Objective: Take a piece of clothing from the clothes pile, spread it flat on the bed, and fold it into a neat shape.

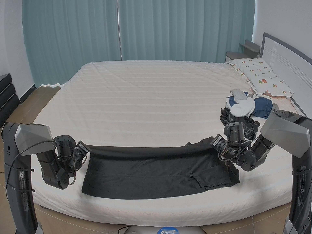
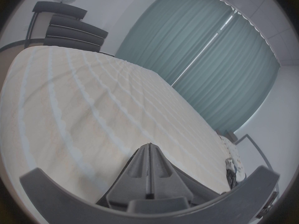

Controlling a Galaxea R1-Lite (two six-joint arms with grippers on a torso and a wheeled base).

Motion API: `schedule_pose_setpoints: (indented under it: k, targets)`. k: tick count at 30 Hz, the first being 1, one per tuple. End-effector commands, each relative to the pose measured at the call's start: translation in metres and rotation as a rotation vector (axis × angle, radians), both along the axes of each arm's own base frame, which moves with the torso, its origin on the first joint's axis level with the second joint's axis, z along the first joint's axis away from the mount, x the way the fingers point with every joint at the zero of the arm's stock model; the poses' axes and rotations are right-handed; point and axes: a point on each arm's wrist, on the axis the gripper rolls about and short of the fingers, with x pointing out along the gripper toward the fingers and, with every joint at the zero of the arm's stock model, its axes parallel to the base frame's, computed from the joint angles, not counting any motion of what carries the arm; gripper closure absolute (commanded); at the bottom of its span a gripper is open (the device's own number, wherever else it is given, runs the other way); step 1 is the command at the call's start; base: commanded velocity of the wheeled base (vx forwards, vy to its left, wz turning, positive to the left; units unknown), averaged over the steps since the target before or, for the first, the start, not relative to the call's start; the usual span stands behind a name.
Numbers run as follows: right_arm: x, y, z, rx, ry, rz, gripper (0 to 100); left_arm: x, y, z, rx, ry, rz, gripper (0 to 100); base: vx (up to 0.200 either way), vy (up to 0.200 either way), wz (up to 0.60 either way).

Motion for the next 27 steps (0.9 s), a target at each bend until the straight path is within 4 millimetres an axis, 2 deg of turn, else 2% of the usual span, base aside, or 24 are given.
schedule_pose_setpoints:
  k: [1,11,27]
  targets:
    - [-0.013,-0.001,-0.011,-0.034,0.053,0.018,100,-0.019,0.0,-0.01,0.016,0.06,-0.05,100,0.0,0.0,0.0]
    - [-0.026,0.0,-0.027,-0.096,0.118,0.075,100,-0.031,0.0,-0.035,0.105,0.167,-0.098,100,0.0,0.0,0.0]
    - [-0.03,-0.001,-0.036,-0.128,0.147,0.091,100,-0.046,-0.002,-0.046,0.14,0.245,-0.126,100,0.0,0.0,0.0]
